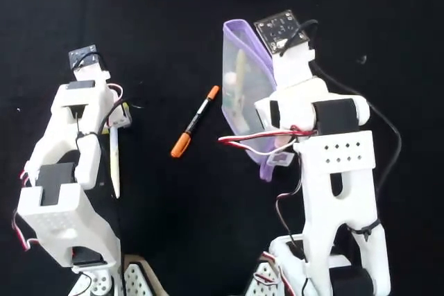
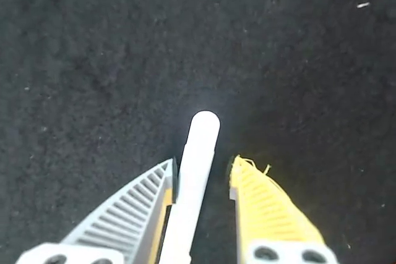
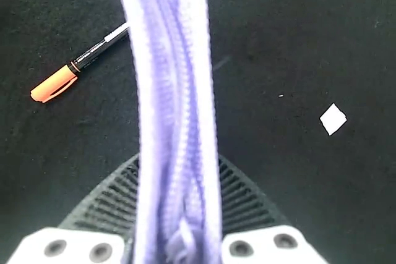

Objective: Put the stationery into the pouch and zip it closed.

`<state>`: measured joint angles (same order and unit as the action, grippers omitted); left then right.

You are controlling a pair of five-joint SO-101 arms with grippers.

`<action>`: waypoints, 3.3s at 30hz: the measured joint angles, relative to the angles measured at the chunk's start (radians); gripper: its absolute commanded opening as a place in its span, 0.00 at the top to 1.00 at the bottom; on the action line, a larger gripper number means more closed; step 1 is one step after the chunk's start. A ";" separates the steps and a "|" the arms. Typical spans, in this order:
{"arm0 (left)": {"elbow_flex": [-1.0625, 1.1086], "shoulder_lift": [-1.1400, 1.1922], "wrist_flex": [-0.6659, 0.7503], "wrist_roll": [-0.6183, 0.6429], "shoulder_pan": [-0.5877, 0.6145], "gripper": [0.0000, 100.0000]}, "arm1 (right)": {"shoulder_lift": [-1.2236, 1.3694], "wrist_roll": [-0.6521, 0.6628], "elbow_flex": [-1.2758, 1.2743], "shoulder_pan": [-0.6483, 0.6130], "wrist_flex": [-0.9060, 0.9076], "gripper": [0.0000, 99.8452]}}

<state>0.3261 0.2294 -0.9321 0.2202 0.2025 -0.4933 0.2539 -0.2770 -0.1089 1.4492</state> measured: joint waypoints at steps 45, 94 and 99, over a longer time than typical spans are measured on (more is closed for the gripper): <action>-0.361 -0.528 0.143 -0.063 -0.321 0.97 | 0.000 0.000 0.000 0.000 -0.003 0.99; -0.235 -0.529 0.743 -0.060 -0.644 0.97 | 0.000 0.000 0.000 0.002 -0.006 0.99; -0.169 -0.535 0.747 -0.058 -0.644 0.97 | 0.000 0.006 -0.006 0.002 0.000 0.99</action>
<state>0.1573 -0.3061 -0.1849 0.1619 -0.4419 -0.4933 0.2601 -0.2831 -0.1074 1.4492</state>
